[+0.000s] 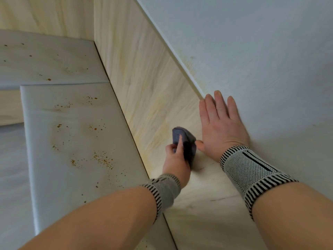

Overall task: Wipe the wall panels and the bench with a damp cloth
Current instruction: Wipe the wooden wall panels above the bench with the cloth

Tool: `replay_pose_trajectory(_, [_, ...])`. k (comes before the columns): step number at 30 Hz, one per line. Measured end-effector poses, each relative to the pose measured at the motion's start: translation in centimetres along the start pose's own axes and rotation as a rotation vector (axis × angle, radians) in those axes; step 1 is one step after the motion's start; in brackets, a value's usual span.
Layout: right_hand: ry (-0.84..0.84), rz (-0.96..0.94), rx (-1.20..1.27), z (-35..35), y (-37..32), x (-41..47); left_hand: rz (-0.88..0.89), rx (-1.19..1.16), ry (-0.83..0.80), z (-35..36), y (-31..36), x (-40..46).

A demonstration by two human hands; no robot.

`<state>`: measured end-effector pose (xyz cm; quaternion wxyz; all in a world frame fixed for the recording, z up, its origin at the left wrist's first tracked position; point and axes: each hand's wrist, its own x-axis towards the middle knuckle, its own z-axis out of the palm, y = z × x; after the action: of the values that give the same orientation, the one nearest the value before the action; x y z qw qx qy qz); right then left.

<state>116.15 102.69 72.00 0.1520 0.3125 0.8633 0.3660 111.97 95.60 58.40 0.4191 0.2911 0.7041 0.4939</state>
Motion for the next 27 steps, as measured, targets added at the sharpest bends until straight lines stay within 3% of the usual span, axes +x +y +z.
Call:
replay_pose_trajectory(2, [0.029, 0.008, -0.001, 0.1, 0.1, 0.0, -0.132, -0.084, 0.086, -0.5, 0.6, 2.6])
replay_pose_trajectory(4, [0.037, 0.005, -0.006, 0.2, 0.1, -0.1, -0.246, -0.021, 0.089, -1.7, 1.7, 4.5])
replay_pose_trajectory(8, [0.029, 0.0, -0.024, 0.2, 0.0, 0.1, -0.205, 0.202, 0.013, -2.0, 1.5, 4.5])
replay_pose_trajectory(12, [0.011, 0.014, -0.024, 0.3, 0.0, 0.0, 0.066, 0.371, -0.095, 0.0, 0.4, 0.0])
replay_pose_trajectory(16, [0.002, 0.022, -0.042, -0.2, -0.1, 0.1, 0.332, 0.187, -0.003, -2.0, 0.8, 0.6])
replay_pose_trajectory(18, [-0.012, 0.019, -0.06, -0.1, -0.1, 0.1, 0.267, 0.114, -0.001, -2.9, 2.1, 3.1])
replay_pose_trajectory(20, [-0.038, 0.012, -0.064, -0.1, -0.2, 0.1, 0.02, -0.003, 0.009, -3.4, 3.0, 5.2])
replay_pose_trajectory(22, [-0.044, 0.013, -0.082, -0.3, -0.2, 0.1, -0.069, -0.031, -0.004, -3.5, 2.9, 5.3])
replay_pose_trajectory(25, [-0.046, 0.017, -0.121, -0.3, -0.1, 0.1, 0.101, 0.103, -0.074, -2.7, 0.7, 2.6])
replay_pose_trajectory(27, [-0.05, 0.04, -0.137, -0.5, -0.2, 0.1, 0.307, 0.269, -0.116, -1.9, -0.2, 0.9])
